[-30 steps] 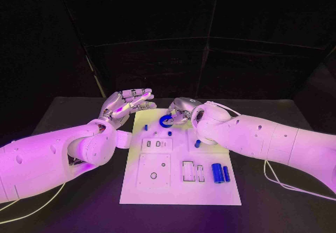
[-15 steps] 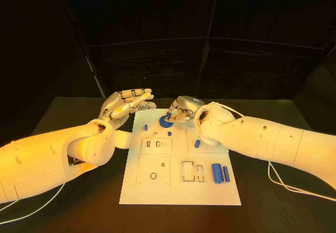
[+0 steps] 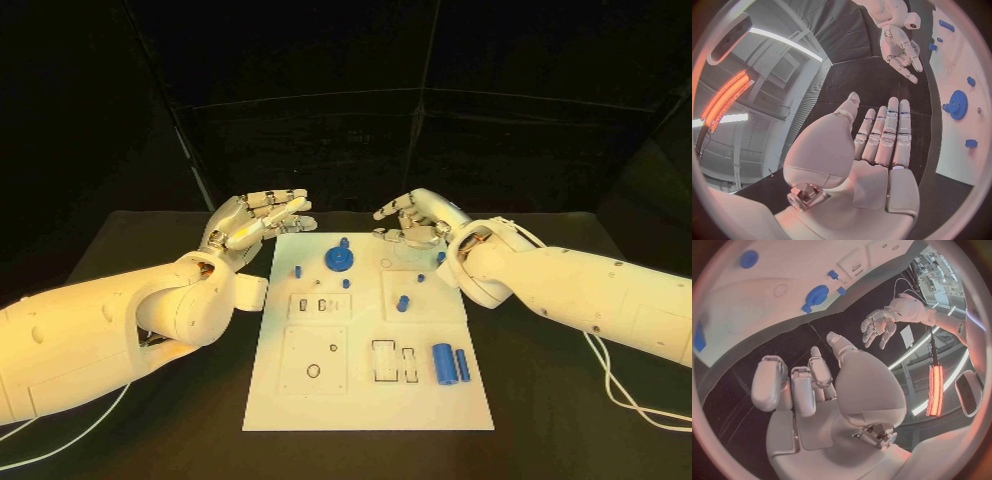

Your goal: Assemble the parts on the task board

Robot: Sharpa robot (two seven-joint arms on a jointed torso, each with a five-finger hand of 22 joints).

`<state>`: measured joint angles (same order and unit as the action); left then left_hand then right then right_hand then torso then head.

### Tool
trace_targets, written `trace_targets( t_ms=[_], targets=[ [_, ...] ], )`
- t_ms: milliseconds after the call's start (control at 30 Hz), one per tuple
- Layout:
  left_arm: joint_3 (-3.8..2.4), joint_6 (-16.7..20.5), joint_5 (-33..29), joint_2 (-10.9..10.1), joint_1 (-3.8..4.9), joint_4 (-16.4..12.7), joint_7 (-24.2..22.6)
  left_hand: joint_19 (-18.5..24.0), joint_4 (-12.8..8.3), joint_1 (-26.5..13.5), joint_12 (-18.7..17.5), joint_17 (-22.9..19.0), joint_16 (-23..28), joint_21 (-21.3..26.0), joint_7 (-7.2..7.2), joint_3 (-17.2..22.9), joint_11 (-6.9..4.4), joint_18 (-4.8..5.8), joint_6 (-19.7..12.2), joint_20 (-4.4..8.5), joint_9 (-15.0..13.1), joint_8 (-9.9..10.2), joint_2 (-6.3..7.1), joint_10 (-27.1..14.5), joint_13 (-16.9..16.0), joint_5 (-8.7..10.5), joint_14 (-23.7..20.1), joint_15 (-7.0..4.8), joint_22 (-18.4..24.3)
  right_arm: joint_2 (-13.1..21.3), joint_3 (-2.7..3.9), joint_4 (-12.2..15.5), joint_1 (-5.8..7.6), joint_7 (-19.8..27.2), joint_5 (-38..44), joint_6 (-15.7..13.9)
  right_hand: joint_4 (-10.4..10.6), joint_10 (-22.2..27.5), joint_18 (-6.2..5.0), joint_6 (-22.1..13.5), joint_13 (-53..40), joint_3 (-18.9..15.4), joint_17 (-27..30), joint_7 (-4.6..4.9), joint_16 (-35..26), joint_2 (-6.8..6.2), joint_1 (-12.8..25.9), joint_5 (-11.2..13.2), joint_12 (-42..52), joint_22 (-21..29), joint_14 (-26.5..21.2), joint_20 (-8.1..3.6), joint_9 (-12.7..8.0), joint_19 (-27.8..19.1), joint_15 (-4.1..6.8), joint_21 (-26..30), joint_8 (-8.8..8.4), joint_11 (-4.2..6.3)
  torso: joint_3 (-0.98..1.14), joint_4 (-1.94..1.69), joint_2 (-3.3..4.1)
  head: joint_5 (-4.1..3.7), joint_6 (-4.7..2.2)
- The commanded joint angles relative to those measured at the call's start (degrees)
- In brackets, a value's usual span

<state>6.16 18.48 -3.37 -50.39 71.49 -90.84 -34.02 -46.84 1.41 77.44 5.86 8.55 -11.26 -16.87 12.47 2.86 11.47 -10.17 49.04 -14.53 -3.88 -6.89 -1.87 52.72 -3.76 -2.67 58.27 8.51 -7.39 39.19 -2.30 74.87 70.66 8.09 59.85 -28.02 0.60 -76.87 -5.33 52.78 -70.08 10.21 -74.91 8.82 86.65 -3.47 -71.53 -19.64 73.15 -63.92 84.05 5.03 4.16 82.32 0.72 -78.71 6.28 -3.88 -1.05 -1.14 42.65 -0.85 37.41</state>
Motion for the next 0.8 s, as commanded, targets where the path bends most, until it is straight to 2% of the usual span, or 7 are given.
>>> trace_targets(
  t_ms=[33, 200, 333, 467, 533, 667, 800],
  targets=[
    [0.00, -1.4, 0.1, 0.2, 0.06, 0.3, -0.2, 0.0, -0.2, 0.1, -0.3, 0.0, 0.2, 0.2, 2.23, 0.0, 0.21, -0.19, 0.3, -0.49, 0.0, 0.2, -0.65, 0.3, 0.0, -0.02, 0.0, 0.28, 0.1, 2.7, 0.02, 0.7, 0.13, 6.0, -8.2, 3.9, -1.2, -0.1, 0.79, 0.9, -0.3, 0.4, -8.4, -0.34, 0.1, -0.25, -1.3, 0.4, 0.2, -0.6, 4.5, -0.31, 0.1, 0.1, 0.41, -0.4, 0.39, 0.54, 0.26, 0.80, -0.38, 0.01, -0.28],
    [0.01, -1.8, 0.1, 0.5, 0.04, 0.8, -0.2, 0.0, -0.3, 0.2, -0.3, 0.0, 0.2, 0.2, 2.19, 0.0, 0.16, -0.20, 0.5, -0.48, 0.0, 0.2, -0.66, 0.5, 0.0, -0.02, 0.1, 0.24, 0.1, 6.6, 0.00, 0.0, 0.11, 6.5, -7.1, 6.9, -2.7, -0.4, 0.92, 1.3, -0.5, 0.8, -8.9, -0.41, 0.4, -0.95, -2.7, 0.6, 0.3, -1.2, 4.6, -0.54, -0.1, 0.3, 0.59, -0.7, 0.15, 0.68, 0.46, 1.34, -0.54, -0.71, -0.32],
    [0.02, -2.0, 0.1, 0.6, -0.05, 1.1, -0.1, -0.1, -0.4, 0.2, -0.3, 0.1, 0.2, 0.2, 2.17, 0.0, 0.14, -0.21, 0.5, -0.48, 0.0, 0.2, -0.67, 0.6, 0.0, -0.03, 0.2, 0.23, 0.1, 8.4, -0.02, -1.5, 0.00, 6.7, -5.2, 8.2, -3.5, -0.4, 0.95, 0.3, -0.4, 0.9, -9.0, -0.12, 0.4, -1.37, -3.2, 0.6, 0.1, -1.3, 4.6, -0.49, -0.3, 0.3, 0.45, -0.8, -0.58, 0.45, 0.67, 1.31, -0.49, -1.79, -0.27],
    [0.04, -2.1, 0.1, 0.7, -0.16, 1.4, -0.1, -0.1, -0.4, 0.2, -0.3, 0.1, 0.2, 0.2, 2.17, 0.0, 0.14, -0.21, 0.5, -0.48, 0.0, 0.2, -0.67, 0.6, 0.0, -0.03, 0.2, 0.23, 0.1, 9.1, -0.03, -3.1, -1.06, 6.7, -4.5, 8.8, -3.9, -0.3, 0.95, -0.4, -0.2, 0.9, -9.1, 0.00, 0.4, -1.57, -3.3, 0.7, -0.1, -1.3, 4.6, -0.40, -0.4, 0.3, 0.33, -0.8, -1.06, 0.32, 0.76, 1.47, -0.55, -1.88, -0.11],
    [0.05, -2.1, 0.1, 0.8, -0.20, 1.5, -0.1, -0.1, -0.5, 0.2, -0.3, 0.1, 0.2, 0.2, 2.14, 0.0, 0.12, -0.22, 0.6, -0.47, 0.0, 0.2, -0.69, 0.7, 0.0, -0.03, 0.2, 0.21, 0.1, 9.2, -0.03, -4.2, -1.80, 6.8, -4.2, 9.1, -4.1, -0.3, 0.95, -0.8, -0.2, 0.9, -9.1, 0.02, 0.4, -1.65, -3.3, 0.7, -0.2, -1.3, 4.6, -0.36, -0.4, 0.3, 0.29, -0.8, -1.33, 0.29, 0.59, 1.43, -0.52, -2.05, -0.06],
    [0.06, -2.2, 0.1, 0.9, -0.30, 1.6, -0.1, -0.1, -0.5, 0.2, -0.3, 0.1, 0.2, 0.2, 2.14, 0.0, 0.12, -0.22, 0.6, -0.47, 0.0, 0.2, -0.69, 0.7, 0.0, -0.03, 0.2, 0.21, 0.1, 8.9, -0.03, -5.3, -2.81, 6.6, -3.6, 9.9, -4.2, -0.2, 0.92, -1.4, 0.0, 0.8, -9.0, 0.04, 0.4, -1.73, -3.3, 0.8, -0.4, -1.2, 4.6, -0.30, -0.5, 0.2, 0.25, -0.7, -1.68, 0.25, 0.63, 1.32, -0.45, -2.20, 0.11],
    [0.07, -2.2, 0.1, 1.0, -0.38, 1.8, -0.1, -0.1, -0.5, 0.2, -0.3, 0.1, 0.2, 0.2, 2.14, 0.0, 0.12, -0.22, 0.6, -0.47, 0.0, 0.2, -0.69, 0.7, 0.0, -0.03, 0.2, 0.21, 0.1, 8.3, -0.02, -6.3, -3.70, 6.5, -3.0, 10.6, -4.4, 0.0, 0.89, -2.2, 0.2, 0.7, -9.0, 0.08, 0.4, -1.80, -3.3, 1.1, -0.6, -1.0, 4.6, -0.25, -0.5, 0.1, 0.21, -0.7, -2.11, 0.21, 0.53, 1.20, -0.45, -2.30, 0.16]
  ],
)
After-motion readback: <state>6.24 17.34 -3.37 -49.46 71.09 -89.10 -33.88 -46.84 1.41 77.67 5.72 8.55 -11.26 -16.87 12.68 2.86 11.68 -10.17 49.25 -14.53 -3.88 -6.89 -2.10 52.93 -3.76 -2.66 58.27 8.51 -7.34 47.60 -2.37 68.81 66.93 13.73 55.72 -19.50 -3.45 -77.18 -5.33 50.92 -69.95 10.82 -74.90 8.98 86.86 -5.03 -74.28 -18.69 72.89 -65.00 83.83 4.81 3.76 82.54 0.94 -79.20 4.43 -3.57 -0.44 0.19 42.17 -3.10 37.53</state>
